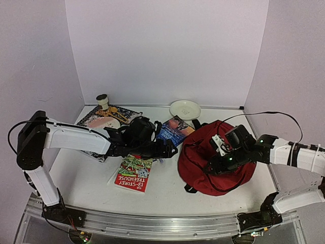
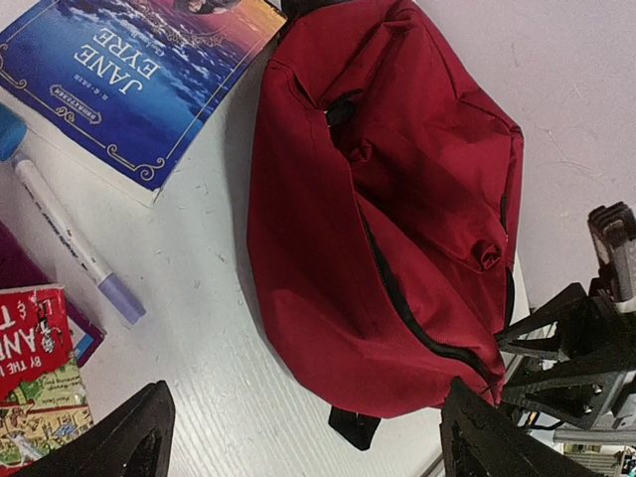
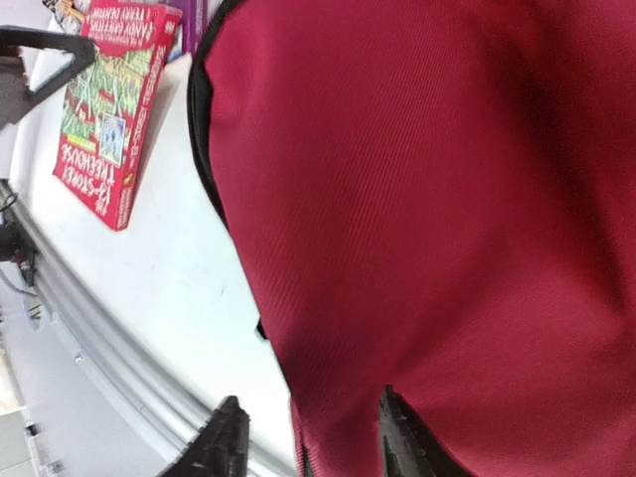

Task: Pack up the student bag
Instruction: Move the student bag to the center of the board, then pick up the student bag from the center of the board.

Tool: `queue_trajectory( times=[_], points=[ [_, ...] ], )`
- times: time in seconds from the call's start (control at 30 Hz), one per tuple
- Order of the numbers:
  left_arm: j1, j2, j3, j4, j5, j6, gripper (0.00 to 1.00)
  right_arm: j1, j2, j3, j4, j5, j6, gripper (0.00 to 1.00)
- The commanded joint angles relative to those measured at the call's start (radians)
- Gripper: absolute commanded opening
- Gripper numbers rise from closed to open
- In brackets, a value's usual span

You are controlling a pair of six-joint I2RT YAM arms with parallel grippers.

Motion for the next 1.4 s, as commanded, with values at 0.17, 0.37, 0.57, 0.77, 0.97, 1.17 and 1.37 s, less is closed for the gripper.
queue_trajectory(
  times=[0.17,0.37,0.57,0.77,0.97,1.17,1.37],
  points=[
    [-0.003,0.119,0.193,0.022,-0.013,0.103,0.91,-0.020,-0.138,0.044,-0.033,0.389,0.037,0.74],
    [0.012,0.230,0.335,-0.052,-0.005,0.173,0.91,-0.191,-0.166,0.011,-0.037,0.449,0.065,0.81],
    [0.054,0.344,0.484,-0.125,0.054,0.217,0.90,-0.320,-0.161,-0.003,-0.037,0.554,0.087,0.93],
    [0.061,0.440,0.572,-0.169,0.159,0.242,0.85,-0.466,-0.082,-0.026,0.019,0.508,0.088,0.98],
    [0.061,0.470,0.580,-0.171,0.229,0.237,0.78,-0.524,0.058,-0.059,0.127,0.452,0.099,0.98],
    [0.060,0.492,0.582,-0.172,0.276,0.237,0.68,-0.564,0.233,-0.032,0.229,0.373,0.075,0.94],
    [0.050,0.506,0.600,-0.170,0.355,0.245,0.32,-0.567,0.326,-0.014,0.268,0.330,0.062,0.55]
  ],
)
